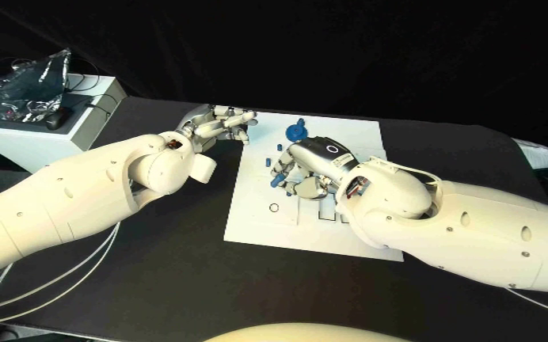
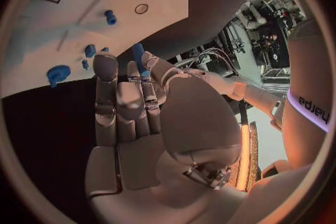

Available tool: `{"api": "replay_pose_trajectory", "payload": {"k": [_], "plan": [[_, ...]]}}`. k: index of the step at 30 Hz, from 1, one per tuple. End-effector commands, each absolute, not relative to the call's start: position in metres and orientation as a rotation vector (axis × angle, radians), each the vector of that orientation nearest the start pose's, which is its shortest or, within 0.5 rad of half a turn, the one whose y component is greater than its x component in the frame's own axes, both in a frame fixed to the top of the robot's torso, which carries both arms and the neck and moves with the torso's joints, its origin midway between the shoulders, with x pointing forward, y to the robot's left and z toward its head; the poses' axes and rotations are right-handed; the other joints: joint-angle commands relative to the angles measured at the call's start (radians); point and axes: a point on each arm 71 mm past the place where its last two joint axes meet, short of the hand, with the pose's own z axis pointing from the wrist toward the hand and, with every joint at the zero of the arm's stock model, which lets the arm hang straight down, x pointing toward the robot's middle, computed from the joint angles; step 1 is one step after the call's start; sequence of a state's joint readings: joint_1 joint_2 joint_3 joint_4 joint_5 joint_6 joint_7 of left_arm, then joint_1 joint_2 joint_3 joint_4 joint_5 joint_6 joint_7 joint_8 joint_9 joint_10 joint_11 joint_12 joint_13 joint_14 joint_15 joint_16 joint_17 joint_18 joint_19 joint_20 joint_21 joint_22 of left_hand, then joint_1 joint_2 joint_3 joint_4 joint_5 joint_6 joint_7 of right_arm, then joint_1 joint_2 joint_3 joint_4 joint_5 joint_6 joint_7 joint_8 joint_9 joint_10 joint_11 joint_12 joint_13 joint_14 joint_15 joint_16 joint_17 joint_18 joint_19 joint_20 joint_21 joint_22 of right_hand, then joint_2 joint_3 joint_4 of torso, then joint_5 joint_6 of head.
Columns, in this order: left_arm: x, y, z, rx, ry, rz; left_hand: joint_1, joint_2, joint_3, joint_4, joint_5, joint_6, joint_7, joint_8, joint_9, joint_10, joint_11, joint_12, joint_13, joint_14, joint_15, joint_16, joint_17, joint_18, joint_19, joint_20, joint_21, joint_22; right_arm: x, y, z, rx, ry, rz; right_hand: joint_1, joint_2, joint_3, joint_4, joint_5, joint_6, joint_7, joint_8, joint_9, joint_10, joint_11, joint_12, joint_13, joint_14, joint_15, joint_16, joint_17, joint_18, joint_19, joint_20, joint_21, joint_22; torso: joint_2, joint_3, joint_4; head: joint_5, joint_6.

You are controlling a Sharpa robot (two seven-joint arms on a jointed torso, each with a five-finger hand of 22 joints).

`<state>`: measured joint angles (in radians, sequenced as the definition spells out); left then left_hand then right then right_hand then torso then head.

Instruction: Assemble the parts on the task board

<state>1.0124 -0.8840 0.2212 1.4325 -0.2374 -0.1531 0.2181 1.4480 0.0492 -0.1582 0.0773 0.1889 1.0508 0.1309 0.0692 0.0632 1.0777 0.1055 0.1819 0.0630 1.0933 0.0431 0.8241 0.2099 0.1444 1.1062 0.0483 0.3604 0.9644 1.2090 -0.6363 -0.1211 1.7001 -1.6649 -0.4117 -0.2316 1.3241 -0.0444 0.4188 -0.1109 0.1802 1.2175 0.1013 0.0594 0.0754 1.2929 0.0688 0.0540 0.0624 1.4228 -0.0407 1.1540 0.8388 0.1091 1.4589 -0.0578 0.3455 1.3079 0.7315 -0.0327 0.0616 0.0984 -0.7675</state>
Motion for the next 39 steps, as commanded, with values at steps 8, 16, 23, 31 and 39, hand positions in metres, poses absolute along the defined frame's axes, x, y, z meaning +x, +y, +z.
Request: {"api": "replay_pose_trajectory", "payload": {"k": [8, 16, 23, 31, 39], "plan": [[0.499, 0.253, -0.189, -1.068, 1.522, -1.495, 0.002, 0.002, -0.002, 0.006, 0.003, -0.004, 0.007, -0.005, 0.000, 0.002, 0.003, -0.005, 0.000, 0.001, 0.000, 0.004, 0.001, -0.017, 0.003, -0.001, -0.008, 0.002, 0.408, -0.043, -0.201, -0.581, 1.619, 0.821, 0.009, 0.022, -0.002, -0.008, 0.007, 0.004, 0.002, 0.007, 0.018, 0.036, -0.032, 0.007, 0.002, -0.001, -0.003, -0.004, -0.005, 0.020, -0.009, 0.000, -0.010, 0.042, 0.003, 0.0004, 0.0001, 0.014, -0.010], [0.498, 0.255, -0.189, -1.069, 1.521, -1.490, 0.002, 0.001, -0.002, 0.007, 0.003, -0.004, 0.007, -0.004, 0.001, 0.002, 0.003, -0.004, 0.000, 0.001, 0.000, 0.003, 0.000, -0.017, 0.003, -0.001, -0.008, 0.002, 0.408, -0.042, -0.207, -0.605, 1.642, 0.796, 0.009, 0.023, -0.002, -0.011, 0.009, 0.004, 0.003, 0.007, 0.019, 0.036, -0.032, 0.007, 0.002, -0.001, -0.003, -0.003, -0.004, 0.021, -0.010, -0.001, -0.009, 0.042, 0.004, 0.0019, 0.0008, 0.024, -0.017], [0.498, 0.256, -0.189, -1.069, 1.520, -1.488, 0.002, 0.001, -0.002, 0.007, 0.003, -0.004, 0.007, -0.004, 0.001, 0.002, 0.003, -0.004, 0.000, 0.001, 0.000, 0.003, 0.000, -0.017, 0.003, -0.001, -0.008, 0.002, 0.407, -0.040, -0.210, -0.613, 1.651, 0.796, 0.009, 0.023, -0.002, -0.011, 0.009, 0.004, 0.003, 0.007, 0.019, 0.036, -0.032, 0.007, 0.002, -0.001, -0.003, -0.003, -0.004, 0.021, -0.010, -0.001, -0.009, 0.042, 0.003, 0.0016, 0.0011, 0.028, -0.025], [0.498, 0.256, -0.189, -1.069, 1.521, -1.488, 0.002, 0.001, -0.002, 0.007, 0.003, -0.004, 0.007, -0.004, 0.001, 0.002, 0.003, -0.004, 0.000, 0.001, 0.000, 0.003, 0.000, -0.017, 0.003, -0.001, -0.008, 0.002, 0.409, -0.041, -0.213, -0.620, 1.644, 0.765, 0.007, 0.026, -0.002, -0.014, 0.007, 0.003, 0.003, 0.007, 0.019, 0.036, -0.031, 0.007, 0.002, -0.001, -0.003, -0.003, -0.004, 0.021, -0.011, 0.000, -0.009, 0.042, 0.003, 0.0018, -0.0001, 0.029, -0.028], [0.498, 0.257, -0.189, -1.070, 1.522, -1.486, 0.003, 0.000, -0.002, 0.008, 0.003, -0.005, 0.007, -0.004, 0.001, 0.001, 0.003, -0.004, 0.000, 0.001, 0.000, 0.003, 0.000, -0.018, 0.003, -0.001, -0.009, 0.003, 0.410, -0.043, -0.212, -0.614, 1.626, 0.738, 0.007, 0.025, 0.000, -0.016, 0.008, 0.004, 0.003, 0.007, 0.019, 0.037, -0.032, 0.007, 0.002, 0.000, -0.003, -0.001, -0.002, 0.021, -0.010, 0.000, -0.001, 0.043, 0.002, 0.0014, 0.0019, 0.031, -0.034]]}}
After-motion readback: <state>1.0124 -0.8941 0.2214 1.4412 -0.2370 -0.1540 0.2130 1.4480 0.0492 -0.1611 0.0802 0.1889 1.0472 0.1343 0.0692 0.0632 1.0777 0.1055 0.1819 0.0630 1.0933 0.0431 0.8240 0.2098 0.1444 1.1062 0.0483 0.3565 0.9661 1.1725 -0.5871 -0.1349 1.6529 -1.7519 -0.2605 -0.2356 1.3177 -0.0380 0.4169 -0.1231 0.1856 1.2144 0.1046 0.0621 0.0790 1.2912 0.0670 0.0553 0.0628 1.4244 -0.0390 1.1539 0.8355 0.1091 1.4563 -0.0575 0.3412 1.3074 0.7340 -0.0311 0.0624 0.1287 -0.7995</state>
